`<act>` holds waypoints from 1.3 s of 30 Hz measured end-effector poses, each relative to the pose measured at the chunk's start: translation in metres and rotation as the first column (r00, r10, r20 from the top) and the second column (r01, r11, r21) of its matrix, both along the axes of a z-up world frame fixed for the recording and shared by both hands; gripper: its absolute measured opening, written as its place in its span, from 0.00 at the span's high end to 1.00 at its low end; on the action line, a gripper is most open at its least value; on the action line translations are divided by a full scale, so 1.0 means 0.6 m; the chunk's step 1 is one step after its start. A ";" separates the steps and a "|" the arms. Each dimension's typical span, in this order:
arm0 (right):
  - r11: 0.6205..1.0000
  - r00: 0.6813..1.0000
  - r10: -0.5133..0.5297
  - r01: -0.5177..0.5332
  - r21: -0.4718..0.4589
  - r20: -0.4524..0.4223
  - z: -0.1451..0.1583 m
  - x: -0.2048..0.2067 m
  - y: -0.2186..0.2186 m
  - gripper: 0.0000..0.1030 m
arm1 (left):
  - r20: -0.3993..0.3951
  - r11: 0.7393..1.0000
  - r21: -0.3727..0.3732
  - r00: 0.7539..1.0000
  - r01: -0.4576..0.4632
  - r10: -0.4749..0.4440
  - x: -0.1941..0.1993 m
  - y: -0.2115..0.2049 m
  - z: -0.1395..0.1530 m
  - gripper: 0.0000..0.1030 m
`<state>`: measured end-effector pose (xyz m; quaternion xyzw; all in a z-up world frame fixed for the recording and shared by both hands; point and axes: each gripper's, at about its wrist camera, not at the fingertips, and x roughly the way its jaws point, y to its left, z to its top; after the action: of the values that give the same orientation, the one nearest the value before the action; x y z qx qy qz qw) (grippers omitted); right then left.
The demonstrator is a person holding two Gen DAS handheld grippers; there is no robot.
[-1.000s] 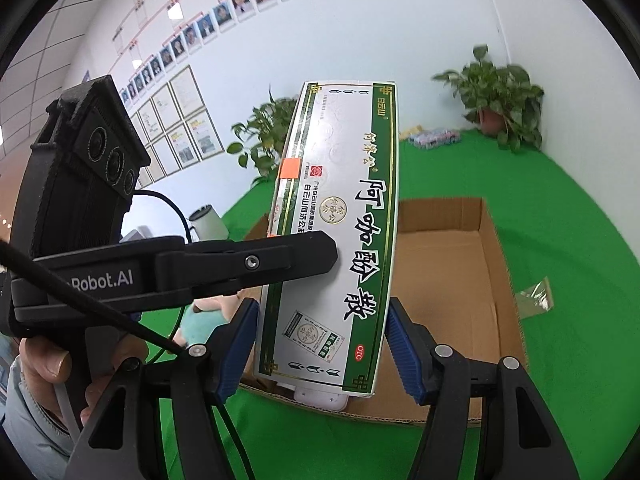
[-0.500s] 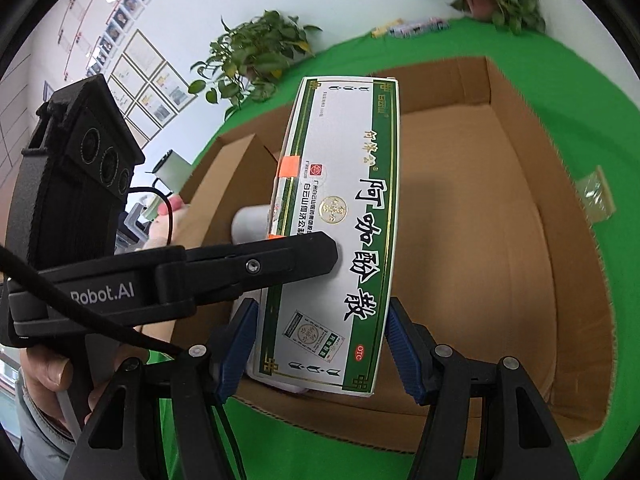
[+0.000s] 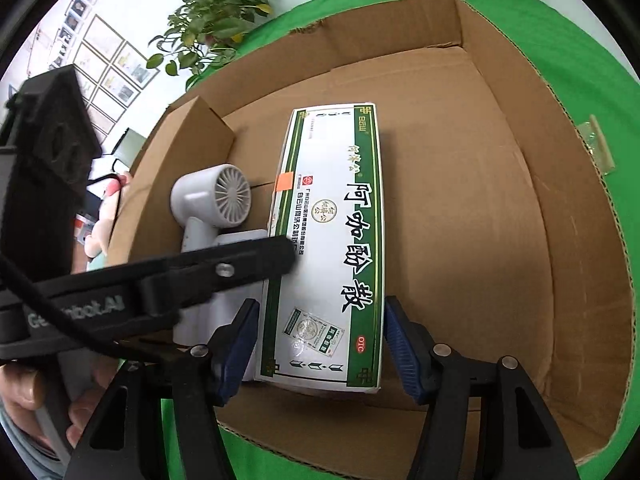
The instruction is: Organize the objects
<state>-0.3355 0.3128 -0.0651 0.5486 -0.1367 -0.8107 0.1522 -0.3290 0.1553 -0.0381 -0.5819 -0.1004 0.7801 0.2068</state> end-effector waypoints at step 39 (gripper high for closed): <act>0.922 0.798 -0.045 0.265 0.282 -0.601 0.039 0.251 -0.094 0.00 | -0.774 0.889 -0.128 0.605 -0.440 0.188 0.264 -0.176 0.018 0.14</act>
<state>-0.1849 0.2563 -0.0417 0.2782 0.0187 -0.9602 0.0180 -0.1708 0.0499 -0.0276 -0.2098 0.0127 0.9776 -0.0054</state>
